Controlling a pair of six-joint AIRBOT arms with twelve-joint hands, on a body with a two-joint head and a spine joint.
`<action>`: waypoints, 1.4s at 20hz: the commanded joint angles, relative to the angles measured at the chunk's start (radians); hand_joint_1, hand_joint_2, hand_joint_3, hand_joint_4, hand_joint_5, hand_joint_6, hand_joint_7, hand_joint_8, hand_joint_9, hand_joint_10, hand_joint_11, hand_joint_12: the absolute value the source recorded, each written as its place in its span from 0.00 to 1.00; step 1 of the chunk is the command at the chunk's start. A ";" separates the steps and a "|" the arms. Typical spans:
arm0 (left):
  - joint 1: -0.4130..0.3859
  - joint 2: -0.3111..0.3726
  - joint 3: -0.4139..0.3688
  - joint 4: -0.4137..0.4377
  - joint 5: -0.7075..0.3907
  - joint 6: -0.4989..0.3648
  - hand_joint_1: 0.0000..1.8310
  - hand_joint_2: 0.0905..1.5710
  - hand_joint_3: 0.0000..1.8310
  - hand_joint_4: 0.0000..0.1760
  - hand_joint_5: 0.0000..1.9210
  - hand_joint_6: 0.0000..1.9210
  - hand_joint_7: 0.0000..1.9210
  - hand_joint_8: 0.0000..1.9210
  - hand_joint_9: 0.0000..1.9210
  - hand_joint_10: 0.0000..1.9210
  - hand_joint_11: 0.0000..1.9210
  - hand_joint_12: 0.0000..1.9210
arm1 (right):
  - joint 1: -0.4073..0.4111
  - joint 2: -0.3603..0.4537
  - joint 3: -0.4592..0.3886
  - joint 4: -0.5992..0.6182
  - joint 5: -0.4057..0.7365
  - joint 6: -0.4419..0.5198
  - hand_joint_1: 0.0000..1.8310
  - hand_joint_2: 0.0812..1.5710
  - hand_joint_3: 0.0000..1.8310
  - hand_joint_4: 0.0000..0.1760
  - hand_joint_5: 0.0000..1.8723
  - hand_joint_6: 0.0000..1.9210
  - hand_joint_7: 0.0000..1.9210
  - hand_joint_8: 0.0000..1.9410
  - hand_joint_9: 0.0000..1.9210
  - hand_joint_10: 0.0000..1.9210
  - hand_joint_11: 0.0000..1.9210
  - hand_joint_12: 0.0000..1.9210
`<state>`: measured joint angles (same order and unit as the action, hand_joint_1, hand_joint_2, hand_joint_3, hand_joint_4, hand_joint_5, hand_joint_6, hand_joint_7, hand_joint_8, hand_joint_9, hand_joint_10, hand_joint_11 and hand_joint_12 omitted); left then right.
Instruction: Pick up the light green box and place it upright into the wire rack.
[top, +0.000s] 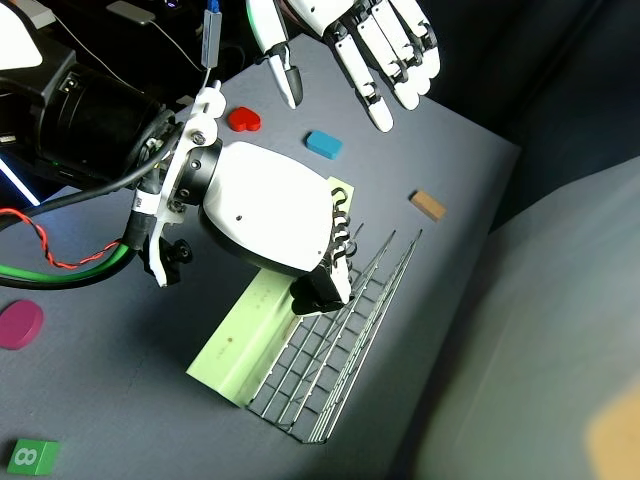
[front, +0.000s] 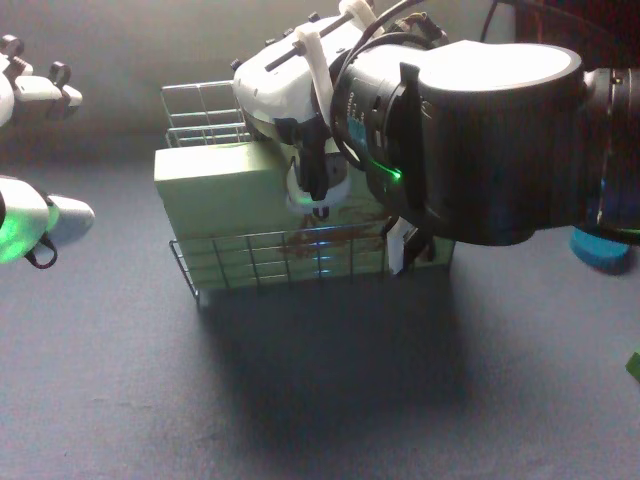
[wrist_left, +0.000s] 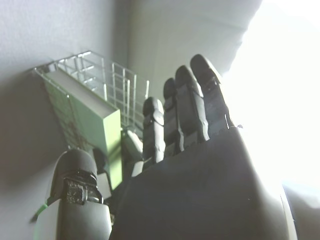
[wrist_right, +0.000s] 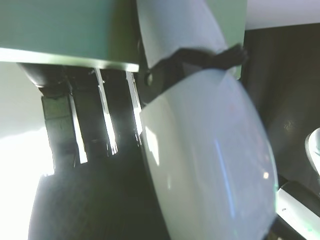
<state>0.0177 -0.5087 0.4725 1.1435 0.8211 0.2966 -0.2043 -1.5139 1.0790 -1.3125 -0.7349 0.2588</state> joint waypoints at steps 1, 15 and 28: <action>-0.008 -0.003 -0.001 0.087 -0.026 0.002 0.05 0.77 0.00 0.60 0.09 0.00 0.09 0.00 0.10 0.00 0.00 0.29 | 0.013 -0.004 0.001 -0.078 0.017 -0.004 0.58 0.74 0.00 0.00 0.45 0.61 0.37 0.41 0.30 0.45 0.25 0.76; -0.018 -0.056 -0.008 0.087 0.001 -0.012 0.05 0.77 0.00 0.60 0.09 0.00 0.09 0.00 0.10 0.00 0.00 0.28 | 0.092 0.122 -0.107 -0.032 0.058 -0.019 0.40 0.58 0.00 0.00 0.25 0.00 0.32 0.00 0.28 0.05 0.11 0.64; -0.028 -0.127 -0.044 0.116 0.059 -0.074 0.05 0.77 0.00 0.60 0.09 0.00 0.09 0.00 0.10 0.00 0.00 0.30 | 0.152 0.598 -0.449 -0.323 0.312 0.123 0.40 0.60 0.00 0.00 0.28 0.01 0.32 0.00 0.28 0.04 0.10 0.63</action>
<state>0.0040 -0.6373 0.4309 1.1732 0.8883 0.2192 -0.0673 -0.9009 0.6182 -1.5856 -0.4210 0.3836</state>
